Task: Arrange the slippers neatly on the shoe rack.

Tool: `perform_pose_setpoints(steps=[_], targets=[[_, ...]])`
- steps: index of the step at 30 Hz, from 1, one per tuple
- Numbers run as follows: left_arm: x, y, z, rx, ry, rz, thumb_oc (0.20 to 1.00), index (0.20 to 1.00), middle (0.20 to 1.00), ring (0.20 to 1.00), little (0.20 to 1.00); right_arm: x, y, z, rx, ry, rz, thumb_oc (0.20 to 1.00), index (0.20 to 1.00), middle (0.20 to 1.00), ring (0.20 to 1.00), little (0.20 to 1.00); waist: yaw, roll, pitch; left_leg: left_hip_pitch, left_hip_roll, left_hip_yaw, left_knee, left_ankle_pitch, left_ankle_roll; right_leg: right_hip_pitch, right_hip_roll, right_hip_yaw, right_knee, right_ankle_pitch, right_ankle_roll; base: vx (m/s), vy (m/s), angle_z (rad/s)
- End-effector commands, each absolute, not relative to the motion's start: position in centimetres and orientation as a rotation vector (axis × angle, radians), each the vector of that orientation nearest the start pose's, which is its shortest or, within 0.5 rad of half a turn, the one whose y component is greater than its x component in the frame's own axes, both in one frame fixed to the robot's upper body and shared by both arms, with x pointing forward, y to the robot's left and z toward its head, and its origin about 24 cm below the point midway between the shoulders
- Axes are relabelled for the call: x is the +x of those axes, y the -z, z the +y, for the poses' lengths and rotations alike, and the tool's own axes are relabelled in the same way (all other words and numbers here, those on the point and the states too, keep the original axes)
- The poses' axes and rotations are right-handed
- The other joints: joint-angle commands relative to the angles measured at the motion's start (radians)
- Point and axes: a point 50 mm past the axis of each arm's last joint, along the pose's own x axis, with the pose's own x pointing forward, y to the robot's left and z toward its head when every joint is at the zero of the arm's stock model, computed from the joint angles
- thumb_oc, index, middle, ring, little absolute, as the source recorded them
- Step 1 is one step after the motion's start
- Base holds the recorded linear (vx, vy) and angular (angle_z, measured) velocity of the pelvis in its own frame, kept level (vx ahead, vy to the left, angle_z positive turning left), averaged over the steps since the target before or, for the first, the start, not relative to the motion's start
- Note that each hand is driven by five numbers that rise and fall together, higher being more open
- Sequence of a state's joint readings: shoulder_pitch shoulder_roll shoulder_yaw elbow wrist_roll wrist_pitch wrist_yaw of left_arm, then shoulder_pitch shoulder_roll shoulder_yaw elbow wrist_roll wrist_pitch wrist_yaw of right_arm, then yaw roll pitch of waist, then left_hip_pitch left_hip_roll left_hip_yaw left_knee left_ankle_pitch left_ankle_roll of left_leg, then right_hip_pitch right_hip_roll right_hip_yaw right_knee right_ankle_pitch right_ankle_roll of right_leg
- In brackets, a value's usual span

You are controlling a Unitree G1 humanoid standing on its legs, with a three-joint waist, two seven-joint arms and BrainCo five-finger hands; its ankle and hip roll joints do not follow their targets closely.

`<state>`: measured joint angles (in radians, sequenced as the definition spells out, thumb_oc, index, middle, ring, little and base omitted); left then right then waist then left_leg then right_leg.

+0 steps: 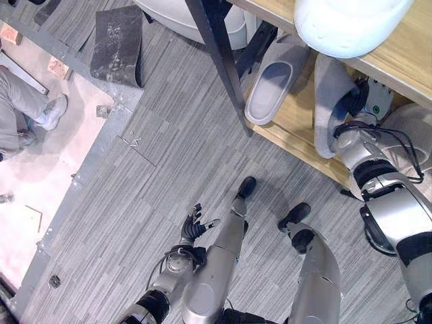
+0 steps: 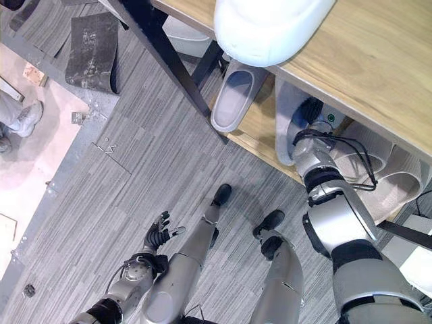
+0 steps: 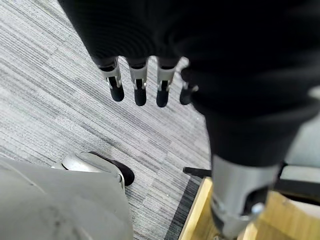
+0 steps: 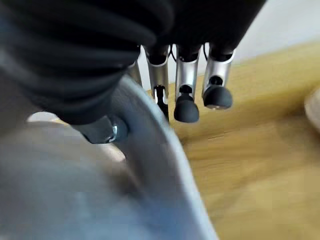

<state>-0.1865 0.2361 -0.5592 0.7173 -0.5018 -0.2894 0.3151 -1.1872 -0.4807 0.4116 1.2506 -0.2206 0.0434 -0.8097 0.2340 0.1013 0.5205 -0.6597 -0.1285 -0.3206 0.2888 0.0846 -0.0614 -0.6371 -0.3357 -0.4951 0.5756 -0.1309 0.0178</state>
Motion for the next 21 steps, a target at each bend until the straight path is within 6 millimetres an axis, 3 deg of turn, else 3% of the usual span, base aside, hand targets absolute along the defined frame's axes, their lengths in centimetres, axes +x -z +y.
perform_pose_setpoints(steps=[1,2,10,11,13,18,21], targets=[[24.4,6.0,12.7,0.016,0.016,0.354,1.000,1.000,1.000,1.000,1.000,40.4,-24.0,-24.8,-0.862,0.883,-0.328,0.200,0.200,0.200,0.200,0.200,0.031,0.037,-0.001,-0.009,-0.026,0.070,0.108,-0.125,0.028,0.076,0.014,0.068,-0.043,-0.045,0.090,0.04,0.028,0.03],[24.5,6.0,12.6,0.015,0.017,0.354,1.000,1.000,1.000,1.000,1.000,40.6,-24.3,-24.1,-0.840,0.856,-0.340,1.000,1.000,1.000,1.000,1.000,0.033,0.038,-0.001,-0.008,-0.028,0.071,0.107,-0.124,0.028,0.078,0.012,0.070,-0.045,-0.043,0.091,0.00,0.000,0.00],[24.7,6.0,12.4,0.005,0.006,0.355,1.000,1.000,1.000,1.000,1.000,41.2,-24.7,-21.1,-0.759,0.774,-0.396,1.000,1.000,1.000,1.000,1.000,0.021,0.022,-0.001,0.016,-0.025,0.077,0.089,-0.125,0.027,0.097,0.015,0.077,-0.058,-0.041,0.090,0.01,0.006,0.00],[24.7,6.1,12.3,0.014,0.004,0.361,1.000,1.000,1.000,1.000,1.000,41.2,-24.5,-19.7,-0.727,0.746,-0.430,1.000,1.000,1.000,1.000,1.000,0.011,0.012,-0.001,0.029,-0.024,0.083,0.085,-0.127,0.028,0.112,0.019,0.082,-0.067,-0.037,0.089,0.00,0.000,0.00],[24.7,6.2,12.4,0.015,0.003,0.362,1.000,1.000,1.000,1.000,1.000,41.2,-24.5,-19.7,-0.727,0.746,-0.430,1.000,1.000,1.000,1.000,1.000,0.011,0.012,-0.001,0.030,-0.023,0.083,0.085,-0.127,0.028,0.113,0.019,0.082,-0.068,-0.037,0.089,0.00,0.003,-0.02],[24.7,6.2,12.1,0.012,-0.011,0.370,1.000,1.000,1.000,1.000,1.000,40.4,-25.4,-17.5,-0.546,0.718,-0.548,1.000,1.000,1.000,1.000,1.000,-0.020,-0.004,-0.001,0.056,-0.021,0.088,0.075,-0.132,0.030,0.137,0.024,0.086,-0.081,-0.030,0.091,0.00,0.002,-0.01],[24.6,6.3,12.0,0.013,-0.009,0.377,1.000,1.000,1.000,1.000,1.000,39.8,-24.6,-17.2,-0.500,0.722,-0.563,1.000,1.000,1.000,1.000,1.000,-0.032,-0.008,-0.001,0.069,-0.017,0.087,0.065,-0.130,0.029,0.152,0.024,0.079,-0.089,-0.029,0.093,0.00,-0.002,-0.03]])
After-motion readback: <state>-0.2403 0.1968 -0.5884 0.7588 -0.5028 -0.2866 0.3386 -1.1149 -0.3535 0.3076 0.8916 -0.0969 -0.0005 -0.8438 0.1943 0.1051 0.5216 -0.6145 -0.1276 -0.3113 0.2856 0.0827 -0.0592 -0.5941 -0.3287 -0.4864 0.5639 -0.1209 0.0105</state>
